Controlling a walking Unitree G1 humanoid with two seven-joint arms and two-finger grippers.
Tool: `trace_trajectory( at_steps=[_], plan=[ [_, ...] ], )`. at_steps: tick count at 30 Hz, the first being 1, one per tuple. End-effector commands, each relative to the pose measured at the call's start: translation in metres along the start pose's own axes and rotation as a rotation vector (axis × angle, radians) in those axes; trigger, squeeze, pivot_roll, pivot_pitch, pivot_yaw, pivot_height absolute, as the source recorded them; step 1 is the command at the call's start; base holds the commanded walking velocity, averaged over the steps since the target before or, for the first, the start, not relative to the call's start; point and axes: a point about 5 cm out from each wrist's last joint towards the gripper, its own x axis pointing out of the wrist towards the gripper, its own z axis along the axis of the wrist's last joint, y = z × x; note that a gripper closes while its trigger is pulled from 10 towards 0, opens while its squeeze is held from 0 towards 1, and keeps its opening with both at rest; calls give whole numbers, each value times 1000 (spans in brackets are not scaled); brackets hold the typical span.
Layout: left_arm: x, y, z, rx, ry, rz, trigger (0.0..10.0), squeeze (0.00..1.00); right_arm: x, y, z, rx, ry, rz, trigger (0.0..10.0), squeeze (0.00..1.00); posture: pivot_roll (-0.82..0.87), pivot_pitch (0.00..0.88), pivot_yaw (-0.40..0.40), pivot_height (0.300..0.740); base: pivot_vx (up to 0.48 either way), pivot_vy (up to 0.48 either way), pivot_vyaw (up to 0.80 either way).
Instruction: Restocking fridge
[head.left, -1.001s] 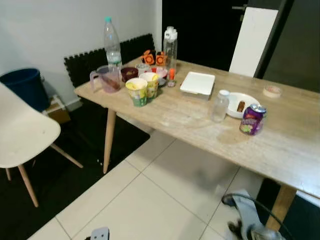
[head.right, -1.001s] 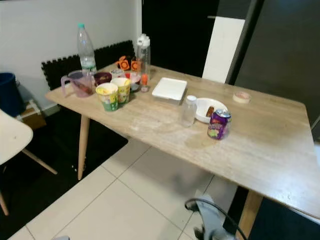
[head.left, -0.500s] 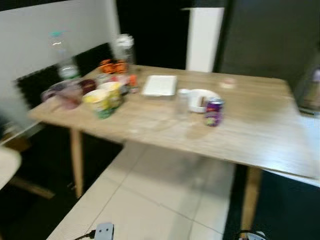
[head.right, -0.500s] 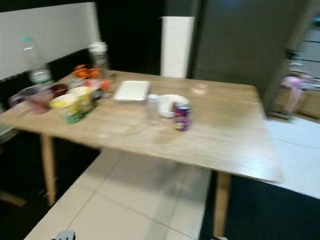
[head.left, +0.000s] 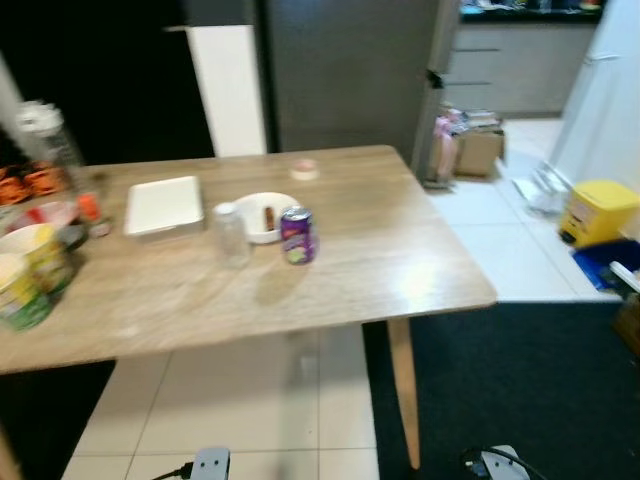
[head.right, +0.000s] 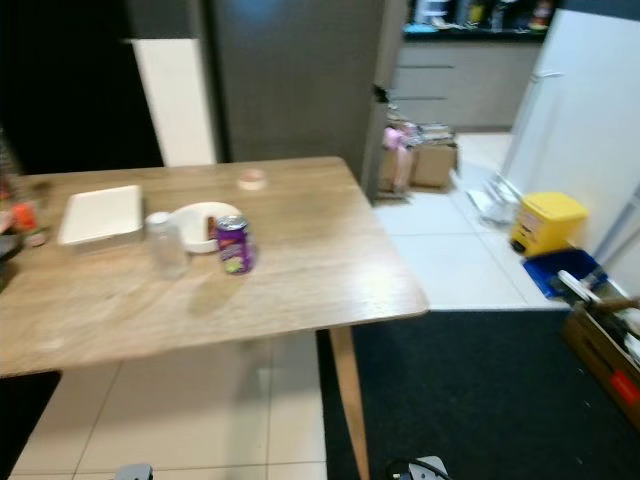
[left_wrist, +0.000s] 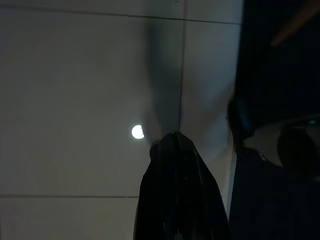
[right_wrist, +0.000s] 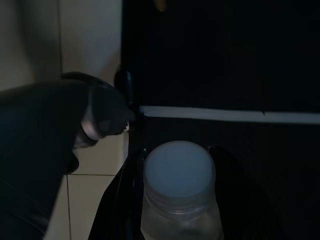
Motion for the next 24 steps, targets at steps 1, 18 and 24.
trace_trajectory(
  at_steps=[1, 18, 24],
  plan=[
    [-1, -2, -7, 9, 25, -7, 10000, 0, 0, 1, 0, -24, 8, 2, 10000, 0, -39, 0, 33, 740, 0, 0, -788],
    [-1, 2, -7, 11, 29, 8, 10000, 0, 0, 4, -3, -18, 3, 1, 10000, 0, -39, 0, 38, 740, 0, 0, -788],
    [-2, 2, -8, 11, 30, 9, 10000, 0, 0, 3, -3, -28, 0, -1, 10000, 0, -39, 0, 38, 740, 0, 0, -131]
  ],
)
